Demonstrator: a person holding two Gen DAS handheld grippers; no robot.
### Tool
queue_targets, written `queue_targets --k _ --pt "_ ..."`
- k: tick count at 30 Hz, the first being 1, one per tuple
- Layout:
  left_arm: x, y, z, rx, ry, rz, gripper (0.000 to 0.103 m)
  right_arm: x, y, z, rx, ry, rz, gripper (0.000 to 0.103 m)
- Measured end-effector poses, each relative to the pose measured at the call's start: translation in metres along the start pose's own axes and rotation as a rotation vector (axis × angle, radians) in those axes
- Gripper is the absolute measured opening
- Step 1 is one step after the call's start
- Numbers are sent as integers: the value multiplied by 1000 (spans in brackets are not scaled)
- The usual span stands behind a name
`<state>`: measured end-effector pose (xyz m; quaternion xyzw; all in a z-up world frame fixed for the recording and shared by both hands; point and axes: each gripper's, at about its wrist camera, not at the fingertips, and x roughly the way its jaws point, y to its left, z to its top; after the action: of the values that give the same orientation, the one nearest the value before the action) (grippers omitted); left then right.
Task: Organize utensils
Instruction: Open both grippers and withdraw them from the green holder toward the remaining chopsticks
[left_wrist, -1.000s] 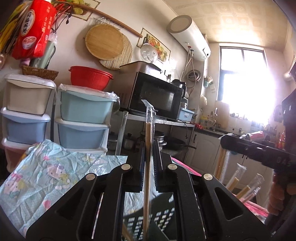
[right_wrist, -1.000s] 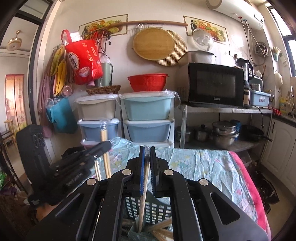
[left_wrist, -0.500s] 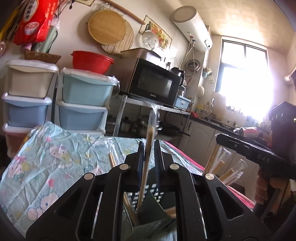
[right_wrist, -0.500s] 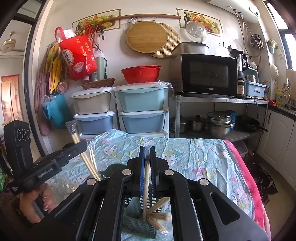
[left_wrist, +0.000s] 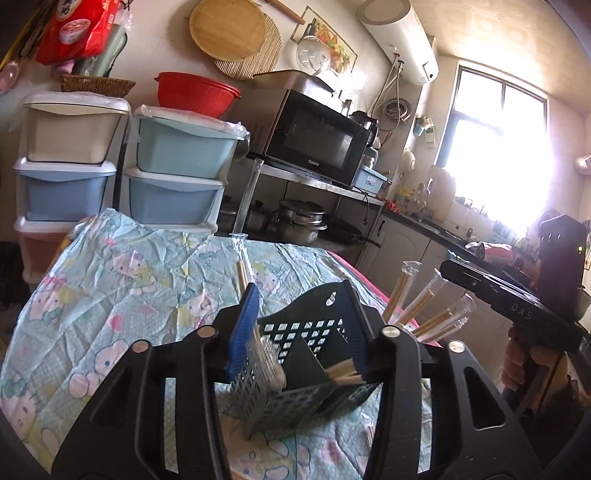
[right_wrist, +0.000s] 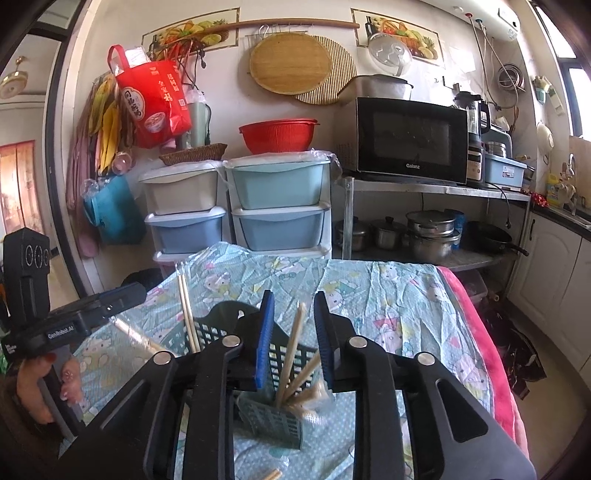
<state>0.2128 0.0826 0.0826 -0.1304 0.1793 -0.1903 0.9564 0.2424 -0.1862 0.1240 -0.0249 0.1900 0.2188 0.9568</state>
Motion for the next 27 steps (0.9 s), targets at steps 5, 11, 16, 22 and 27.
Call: queue_targets --k 5,11,16,22,27 --pt "-13 0 0 -14 -15 11 62 -9 -1 -4 9 8 -2 29" --pt "-24 -1 -2 -37 10 55 85 -22 2 -7 17 8 4 37" --pt "-33 2 -8 -66 36 84 93 -32 8 -11 15 5 17 47" --pt "-43 2 -13 -74 56 110 93 -44 18 -17 1 8 19 57" --pt "-51 -3 -23 -45 80 152 93 -50 25 -24 4 17 41 62"
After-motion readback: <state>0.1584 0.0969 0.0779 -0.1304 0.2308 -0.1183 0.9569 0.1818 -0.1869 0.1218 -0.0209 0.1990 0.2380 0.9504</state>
